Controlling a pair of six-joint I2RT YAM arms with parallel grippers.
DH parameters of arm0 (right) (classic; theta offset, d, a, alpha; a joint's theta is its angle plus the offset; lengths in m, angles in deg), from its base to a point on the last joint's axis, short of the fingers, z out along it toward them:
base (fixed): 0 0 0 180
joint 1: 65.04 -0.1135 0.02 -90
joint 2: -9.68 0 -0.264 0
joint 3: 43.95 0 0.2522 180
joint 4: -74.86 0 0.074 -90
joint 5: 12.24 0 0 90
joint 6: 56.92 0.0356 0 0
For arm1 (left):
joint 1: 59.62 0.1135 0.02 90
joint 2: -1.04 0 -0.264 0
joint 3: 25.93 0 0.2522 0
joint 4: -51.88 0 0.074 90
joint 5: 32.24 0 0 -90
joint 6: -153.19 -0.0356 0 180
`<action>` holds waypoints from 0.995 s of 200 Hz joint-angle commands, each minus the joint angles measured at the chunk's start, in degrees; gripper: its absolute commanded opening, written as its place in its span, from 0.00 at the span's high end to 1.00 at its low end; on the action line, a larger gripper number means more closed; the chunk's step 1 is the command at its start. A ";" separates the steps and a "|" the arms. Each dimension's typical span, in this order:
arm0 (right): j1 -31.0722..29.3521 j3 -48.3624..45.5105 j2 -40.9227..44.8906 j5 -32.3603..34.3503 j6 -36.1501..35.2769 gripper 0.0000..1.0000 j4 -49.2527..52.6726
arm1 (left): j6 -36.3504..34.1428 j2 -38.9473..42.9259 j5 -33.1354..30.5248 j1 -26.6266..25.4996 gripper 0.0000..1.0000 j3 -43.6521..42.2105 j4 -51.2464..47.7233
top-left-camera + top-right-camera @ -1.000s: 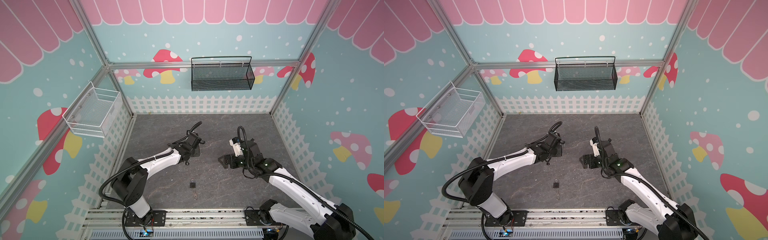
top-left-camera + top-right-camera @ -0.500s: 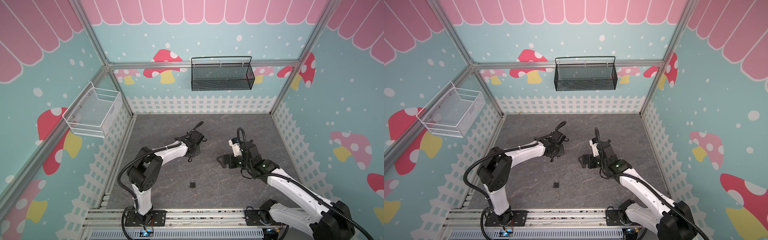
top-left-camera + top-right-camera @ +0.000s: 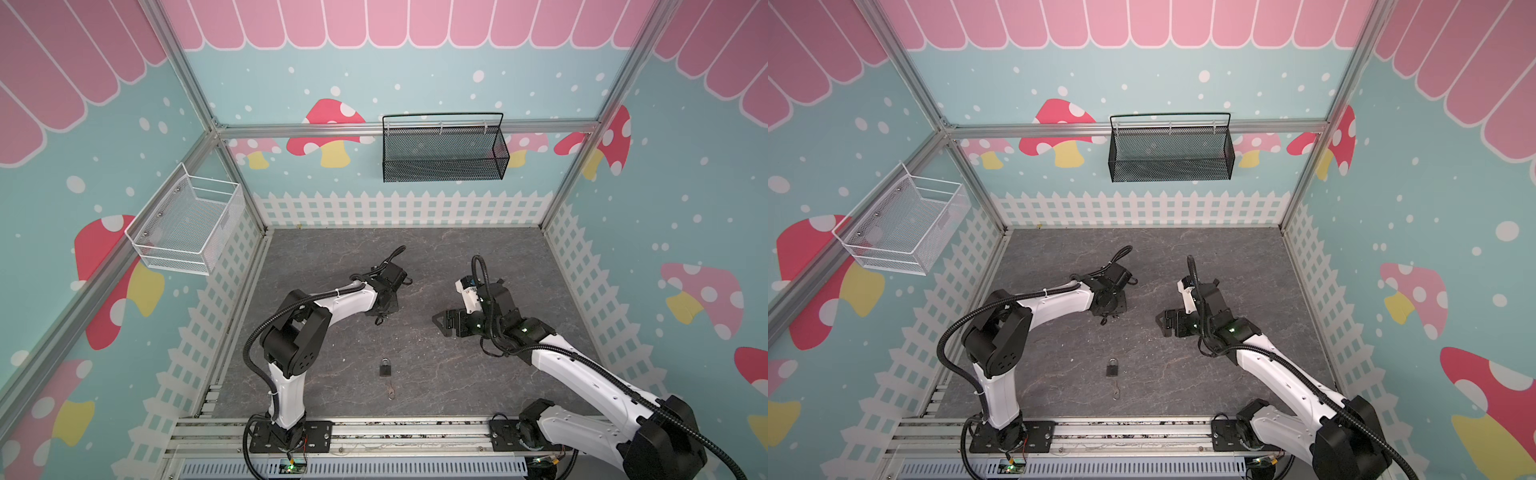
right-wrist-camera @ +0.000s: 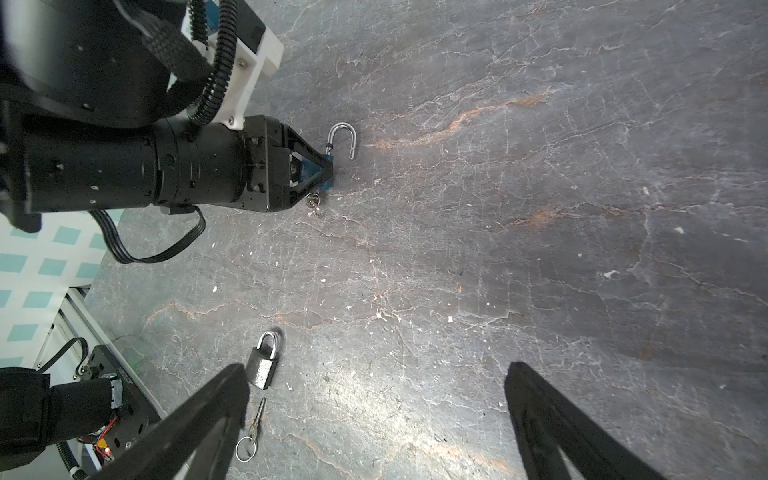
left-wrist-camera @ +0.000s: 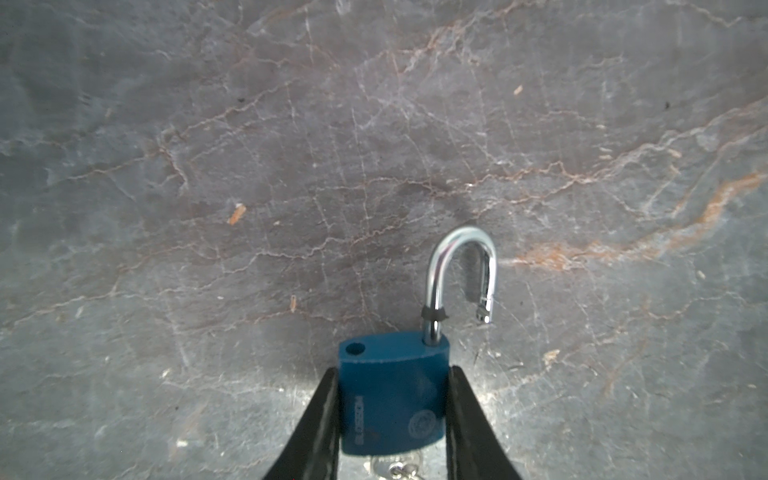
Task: Unlock with the key
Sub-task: 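Lower the opened blue padlock to the table and release it with the left gripper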
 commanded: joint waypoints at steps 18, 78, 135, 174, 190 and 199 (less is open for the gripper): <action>0.11 0.52 -1.07 -1.19 -0.76 0.01 -0.68 | 2.89 -1.45 -0.71 0.47 0.94 -1.18 0.72; 0.13 0.43 -0.80 -1.61 -1.53 0.01 -0.64 | 2.80 -1.37 -0.72 0.63 0.72 -2.36 0.74; 0.08 2.46 -1.49 -3.21 -3.48 0.01 0.95 | 2.66 0.84 0.34 0.69 0.53 -2.10 0.76; -0.42 4.92 -2.28 -3.88 -5.11 0.02 3.54 | 3.19 3.88 1.91 0.69 0.37 -2.76 0.88; -0.98 6.10 -2.63 -3.68 -5.18 0.02 4.94 | 3.62 6.70 2.39 0.59 0.36 -3.57 1.21; -1.73 6.49 -2.82 -3.14 -5.08 0.02 5.57 | 3.96 8.63 2.53 0.59 0.31 -4.36 1.65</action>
